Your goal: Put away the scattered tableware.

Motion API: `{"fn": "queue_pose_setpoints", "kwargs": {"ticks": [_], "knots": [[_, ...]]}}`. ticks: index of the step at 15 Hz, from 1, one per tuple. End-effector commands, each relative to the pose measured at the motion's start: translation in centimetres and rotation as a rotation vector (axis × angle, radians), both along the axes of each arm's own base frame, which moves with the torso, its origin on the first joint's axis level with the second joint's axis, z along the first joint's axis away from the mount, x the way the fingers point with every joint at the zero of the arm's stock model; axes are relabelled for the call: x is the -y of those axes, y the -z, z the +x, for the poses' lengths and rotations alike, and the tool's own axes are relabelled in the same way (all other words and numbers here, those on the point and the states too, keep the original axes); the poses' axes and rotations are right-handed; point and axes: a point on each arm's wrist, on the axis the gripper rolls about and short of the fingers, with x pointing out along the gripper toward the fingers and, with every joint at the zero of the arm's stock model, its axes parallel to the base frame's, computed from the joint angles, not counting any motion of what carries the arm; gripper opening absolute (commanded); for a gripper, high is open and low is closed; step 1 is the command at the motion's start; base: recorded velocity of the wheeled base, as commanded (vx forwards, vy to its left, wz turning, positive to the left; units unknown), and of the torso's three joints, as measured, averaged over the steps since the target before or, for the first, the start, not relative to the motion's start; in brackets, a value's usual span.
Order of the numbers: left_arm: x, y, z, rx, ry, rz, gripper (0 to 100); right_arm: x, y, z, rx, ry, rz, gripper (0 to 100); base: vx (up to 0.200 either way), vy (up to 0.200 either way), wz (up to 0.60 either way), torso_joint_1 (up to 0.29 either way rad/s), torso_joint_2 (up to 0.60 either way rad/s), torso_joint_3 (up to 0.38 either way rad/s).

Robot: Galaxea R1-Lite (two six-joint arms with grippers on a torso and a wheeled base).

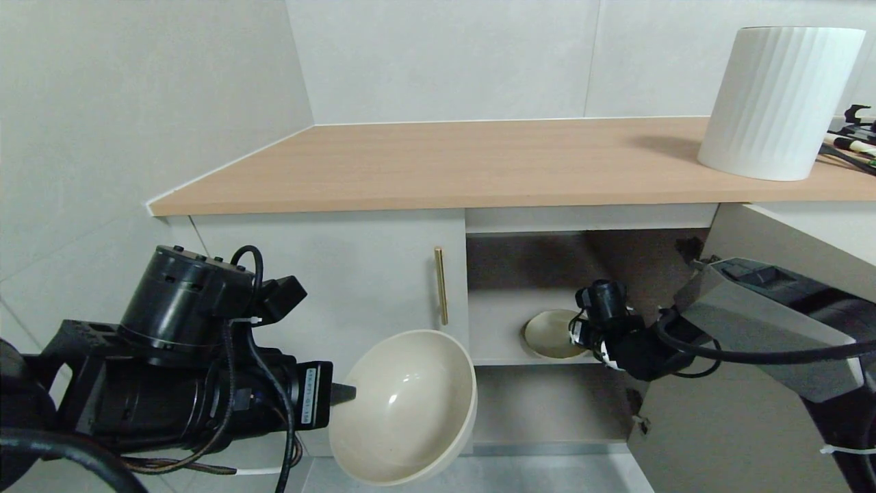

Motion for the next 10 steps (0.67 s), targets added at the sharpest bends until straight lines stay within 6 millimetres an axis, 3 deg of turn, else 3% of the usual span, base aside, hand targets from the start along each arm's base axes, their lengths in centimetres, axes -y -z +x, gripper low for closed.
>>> {"fn": "queue_pose_setpoints", "kwargs": {"ticks": [1, 10], "knots": [[0.0, 0.0, 0.0, -0.002, 0.0, 0.0, 0, 0.3, 0.9, 0.7, -0.002, 0.015, -0.003, 0, 0.0, 0.0, 0.0, 0.0, 0.0, 0.0], [0.0, 0.1, 0.1, -0.006, 0.0, 0.002, 0, 0.2, 1.1, 2.2, 0.04, 0.04, -0.002, 0, 0.0, 0.0, 0.0, 0.0, 0.0, 0.0]]}}
